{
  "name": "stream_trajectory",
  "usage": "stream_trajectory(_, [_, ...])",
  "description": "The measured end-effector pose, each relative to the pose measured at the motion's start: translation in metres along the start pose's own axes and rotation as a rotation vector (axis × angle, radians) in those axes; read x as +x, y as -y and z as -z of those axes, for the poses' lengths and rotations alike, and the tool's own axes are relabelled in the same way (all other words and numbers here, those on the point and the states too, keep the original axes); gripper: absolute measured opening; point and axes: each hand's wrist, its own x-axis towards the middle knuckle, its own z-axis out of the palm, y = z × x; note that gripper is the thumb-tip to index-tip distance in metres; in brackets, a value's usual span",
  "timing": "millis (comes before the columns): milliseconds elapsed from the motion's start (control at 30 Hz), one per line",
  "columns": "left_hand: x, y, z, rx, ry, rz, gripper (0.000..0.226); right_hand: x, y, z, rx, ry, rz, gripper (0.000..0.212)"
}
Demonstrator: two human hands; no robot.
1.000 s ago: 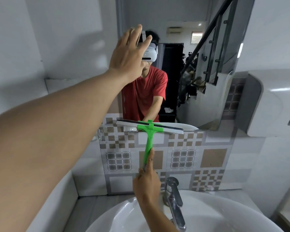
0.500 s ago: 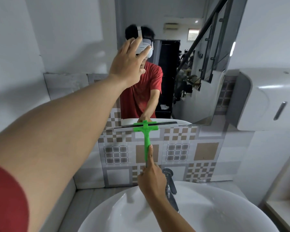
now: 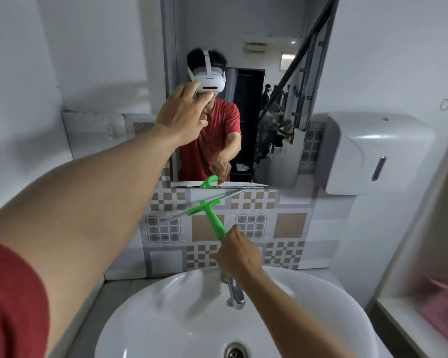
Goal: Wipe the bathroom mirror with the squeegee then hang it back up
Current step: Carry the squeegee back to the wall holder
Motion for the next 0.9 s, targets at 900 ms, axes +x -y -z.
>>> stream_trajectory(900, [-0.167, -0.15, 0.113, -0.77, 0.582, 0.346, 0.027, -0.058, -0.064, 0.219, 0.144, -0.299, 0.524, 0.068])
